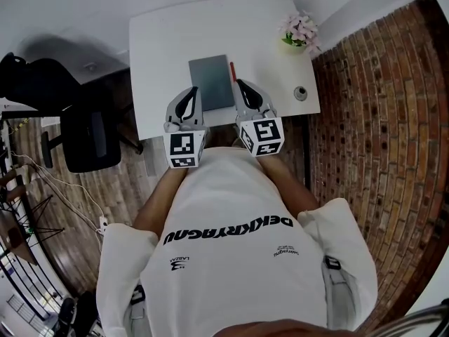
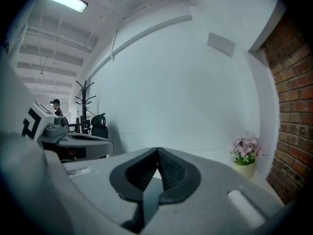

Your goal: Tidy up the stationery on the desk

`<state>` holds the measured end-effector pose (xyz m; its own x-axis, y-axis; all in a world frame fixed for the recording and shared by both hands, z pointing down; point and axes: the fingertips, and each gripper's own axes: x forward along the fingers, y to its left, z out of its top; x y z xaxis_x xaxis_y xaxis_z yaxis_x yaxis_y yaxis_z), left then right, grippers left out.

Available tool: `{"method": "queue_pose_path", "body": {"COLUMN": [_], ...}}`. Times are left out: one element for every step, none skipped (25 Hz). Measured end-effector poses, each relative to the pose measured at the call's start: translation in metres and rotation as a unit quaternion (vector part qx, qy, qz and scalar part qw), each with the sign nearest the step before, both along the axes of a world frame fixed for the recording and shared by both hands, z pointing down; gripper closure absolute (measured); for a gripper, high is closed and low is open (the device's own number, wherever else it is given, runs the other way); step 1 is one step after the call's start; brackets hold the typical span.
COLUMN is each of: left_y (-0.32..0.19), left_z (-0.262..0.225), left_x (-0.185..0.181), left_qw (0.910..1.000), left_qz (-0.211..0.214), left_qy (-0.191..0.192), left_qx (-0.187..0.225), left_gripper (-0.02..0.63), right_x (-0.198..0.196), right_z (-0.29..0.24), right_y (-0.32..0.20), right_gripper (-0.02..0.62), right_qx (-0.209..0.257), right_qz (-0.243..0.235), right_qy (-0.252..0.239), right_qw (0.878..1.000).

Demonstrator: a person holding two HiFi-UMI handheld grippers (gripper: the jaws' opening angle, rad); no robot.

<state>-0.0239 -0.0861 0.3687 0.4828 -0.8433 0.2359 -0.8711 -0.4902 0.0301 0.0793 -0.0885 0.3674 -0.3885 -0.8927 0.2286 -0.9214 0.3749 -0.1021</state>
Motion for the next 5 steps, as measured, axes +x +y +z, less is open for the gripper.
{"method": "queue_pose_path", "body": {"left_y": [-0.0004,-0.0008,-0.0012,-0.0015,-0.0019], "left_z": [0.0006,0.001,0.0013,0.0014,0.0014], "left_x": [-0.0001,-0.0002,-0.0003,-0.0004,-0.0004], "left_qw": [1.0,1.0,1.0,1.0,1.0], "left_qz": [0.0,0.0,0.0,0.0,0.0], "left_qy": [0.0,0.0,0.001,0.001,0.001], "left_qx": [0.0,0.0,0.0,0.0,0.001], "left_gripper": [0.609,0.609,0.609,0.609,0.609], "right_x": [0.0002,0.0004,0.0006,0.0008,0.001], "right_z": [0.0003,0.0006,0.0008,0.001,0.0012], "right_y": [-0.0004,-0.0008,-0.0012,-0.0016,-0.002], "right_gripper": [0.603,0.603,0.603,0.603,0.603], "right_qx": [0.0,0.0,0.0,0.001,0.001], "right_qz": [0.001,0.001,0.002,0.002,0.002], "right_qy": [0.0,0.001,0.001,0.001,0.001], "right_qw": [1.0,1.0,1.0,1.0,1.0]}}
